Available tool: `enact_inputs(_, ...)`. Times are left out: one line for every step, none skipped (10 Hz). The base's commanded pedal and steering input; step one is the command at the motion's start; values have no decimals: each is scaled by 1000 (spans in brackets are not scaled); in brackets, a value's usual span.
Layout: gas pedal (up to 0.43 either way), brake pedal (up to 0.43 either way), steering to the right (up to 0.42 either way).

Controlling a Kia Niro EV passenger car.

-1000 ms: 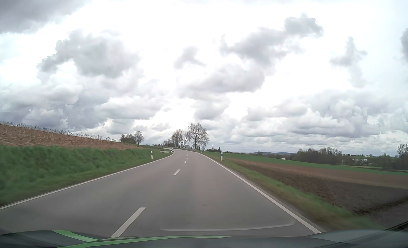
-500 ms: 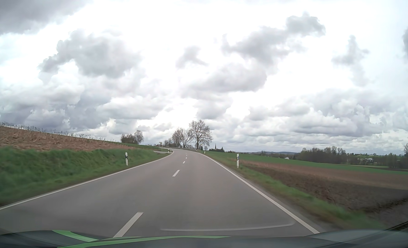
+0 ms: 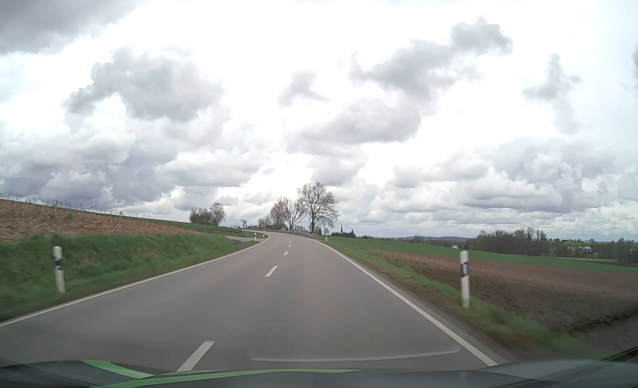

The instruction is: Follow the waypoints while adhering to traffic rules and regulations

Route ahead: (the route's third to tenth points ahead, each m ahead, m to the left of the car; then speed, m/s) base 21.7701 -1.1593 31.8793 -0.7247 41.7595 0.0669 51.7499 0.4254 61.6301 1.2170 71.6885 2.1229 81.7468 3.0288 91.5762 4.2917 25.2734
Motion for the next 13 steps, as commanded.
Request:
enact_inputs(268, 0, -5)
enact_inputs(268, 0, -5)
enact_inputs(268, 0, -5)
enact_inputs(268, 0, -6)
enact_inputs(268, 0, -7)
enact_inputs(268, 0, -8)
enact_inputs(268, 0, -8)
enact_inputs(268, 0, -9)
enact_inputs(268, 0, -9)
enact_inputs(268, 0, -9)
enact_inputs(268, 0, -9)
enact_inputs(268, 0, -10)
enact_inputs(268, 0, -10)
